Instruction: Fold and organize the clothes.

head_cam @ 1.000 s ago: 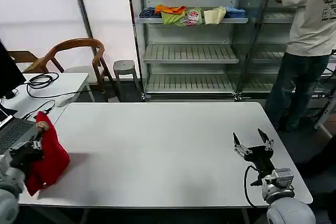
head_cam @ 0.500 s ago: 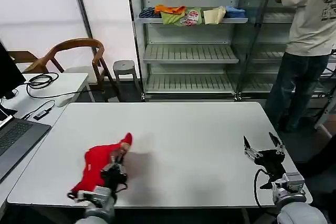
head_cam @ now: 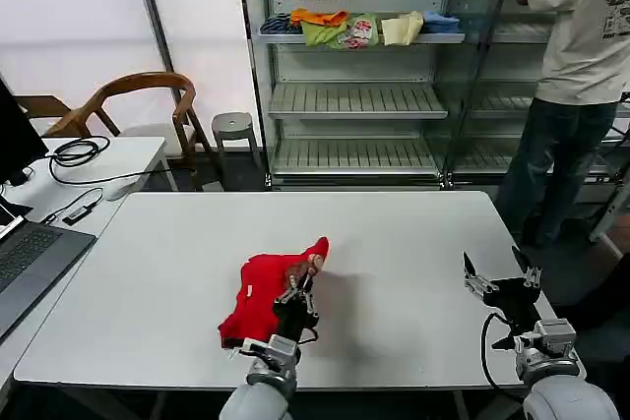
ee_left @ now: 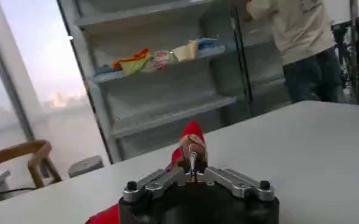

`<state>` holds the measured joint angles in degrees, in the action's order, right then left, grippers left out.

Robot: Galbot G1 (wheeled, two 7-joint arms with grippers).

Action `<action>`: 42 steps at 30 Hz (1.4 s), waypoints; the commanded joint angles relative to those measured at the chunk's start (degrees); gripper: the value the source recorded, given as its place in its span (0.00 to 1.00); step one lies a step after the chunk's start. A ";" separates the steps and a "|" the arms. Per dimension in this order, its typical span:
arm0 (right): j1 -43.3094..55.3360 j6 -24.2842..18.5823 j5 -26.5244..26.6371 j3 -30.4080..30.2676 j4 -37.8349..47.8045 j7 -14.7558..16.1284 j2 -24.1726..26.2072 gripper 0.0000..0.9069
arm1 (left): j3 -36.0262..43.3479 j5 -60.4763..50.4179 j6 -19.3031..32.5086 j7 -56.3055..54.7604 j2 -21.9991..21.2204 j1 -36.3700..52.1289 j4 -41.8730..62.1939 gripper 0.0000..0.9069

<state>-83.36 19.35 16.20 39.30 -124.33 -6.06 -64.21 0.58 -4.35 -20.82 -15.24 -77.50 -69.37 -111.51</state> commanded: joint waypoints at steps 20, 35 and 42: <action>3.69 -0.76 -0.37 -2.71 2.60 1.92 -1.19 1.00 | -9.21 24.72 3.00 2.72 1.98 11.68 -2.80 1.00; 11.44 -8.21 -7.39 -11.13 13.20 3.96 -4.99 1.00 | -36.96 18.17 16.59 17.50 16.55 -3.98 -0.21 1.00; 13.80 -8.97 -10.34 -10.72 16.97 6.81 -5.64 1.00 | -37.89 18.67 17.56 17.41 18.40 -4.81 0.18 1.00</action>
<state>-73.53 12.79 9.88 30.60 -113.55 -2.39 -68.72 -28.19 15.74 -8.14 -2.50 -64.97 -69.37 -111.57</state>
